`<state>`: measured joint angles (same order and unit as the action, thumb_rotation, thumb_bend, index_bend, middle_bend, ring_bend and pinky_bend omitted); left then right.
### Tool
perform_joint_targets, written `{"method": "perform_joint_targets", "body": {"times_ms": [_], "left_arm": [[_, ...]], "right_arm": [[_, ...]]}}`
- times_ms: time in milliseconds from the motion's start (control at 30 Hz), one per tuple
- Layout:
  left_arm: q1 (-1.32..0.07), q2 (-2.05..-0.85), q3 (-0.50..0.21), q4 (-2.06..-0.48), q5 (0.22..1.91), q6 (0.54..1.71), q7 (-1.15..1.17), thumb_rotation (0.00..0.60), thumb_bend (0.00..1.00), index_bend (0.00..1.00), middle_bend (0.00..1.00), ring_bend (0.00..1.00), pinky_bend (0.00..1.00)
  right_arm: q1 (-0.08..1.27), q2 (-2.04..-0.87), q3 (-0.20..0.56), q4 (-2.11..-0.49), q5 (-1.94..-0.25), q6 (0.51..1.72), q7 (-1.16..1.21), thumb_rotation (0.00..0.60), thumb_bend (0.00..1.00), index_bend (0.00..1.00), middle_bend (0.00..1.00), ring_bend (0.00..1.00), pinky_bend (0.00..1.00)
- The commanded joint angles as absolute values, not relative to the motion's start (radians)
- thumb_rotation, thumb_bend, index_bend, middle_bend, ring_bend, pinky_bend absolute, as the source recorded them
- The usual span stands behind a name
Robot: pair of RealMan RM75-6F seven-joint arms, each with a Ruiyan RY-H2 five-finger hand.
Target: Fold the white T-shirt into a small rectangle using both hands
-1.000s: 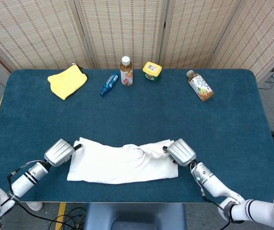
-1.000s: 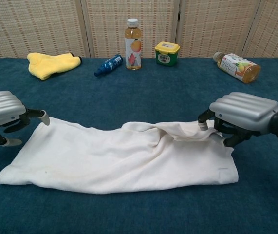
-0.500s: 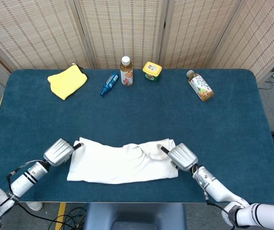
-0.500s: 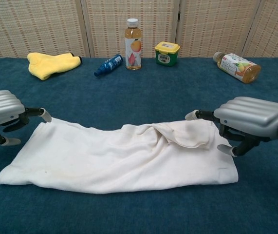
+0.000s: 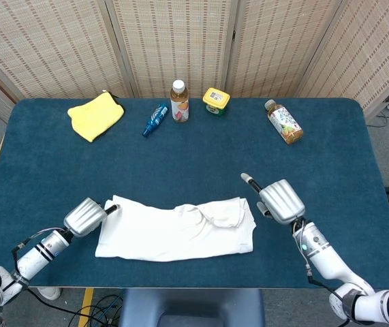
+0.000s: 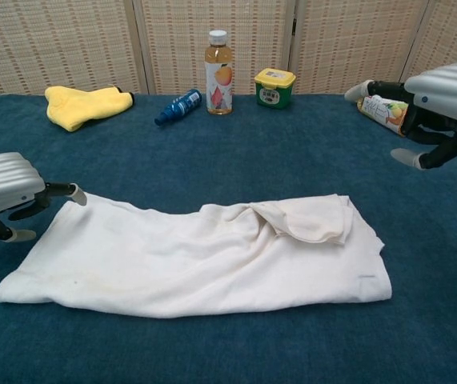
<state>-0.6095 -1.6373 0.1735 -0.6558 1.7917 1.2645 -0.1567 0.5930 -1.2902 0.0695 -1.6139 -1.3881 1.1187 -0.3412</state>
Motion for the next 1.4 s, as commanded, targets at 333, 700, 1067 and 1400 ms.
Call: {"method": "perform_joint_targets", "body": {"times_ms": [333,700,1067,1400], "left_arm": [[-0.604,-1.675,0.194,-0.597,1.822,1.315,-0.179,0.600,0.21,0.29,0.84,0.76,0.84],[-0.619,-1.708,0.203,-0.578,1.833,1.307,-0.193,0.600,0.21,0.32,0.84,0.76,0.84],[-0.625,-1.707,0.202,-0.598,1.826,1.307,-0.220,0.600,0.21,0.46,0.84,0.76,0.84],[-0.618,-1.702,0.191,-0.605,1.806,1.310,-0.255,0.600,0.32,0.50,0.84,0.77,0.84]], "right_arm": [[0.569,-1.283,0.068,-1.617,-1.391,1.122,-0.320,0.600,0.41,0.06,0.91,0.96,1.00],[0.546,-1.272,0.072,-1.617,-1.398,1.141,-0.299,0.600,0.41,0.06,0.91,0.96,1.00],[0.526,-1.267,0.069,-1.615,-1.409,1.148,-0.278,0.600,0.41,0.06,0.92,0.96,1.00],[0.519,-1.267,0.070,-1.613,-1.420,1.147,-0.266,0.600,0.41,0.06,0.92,0.96,1.00]]}}
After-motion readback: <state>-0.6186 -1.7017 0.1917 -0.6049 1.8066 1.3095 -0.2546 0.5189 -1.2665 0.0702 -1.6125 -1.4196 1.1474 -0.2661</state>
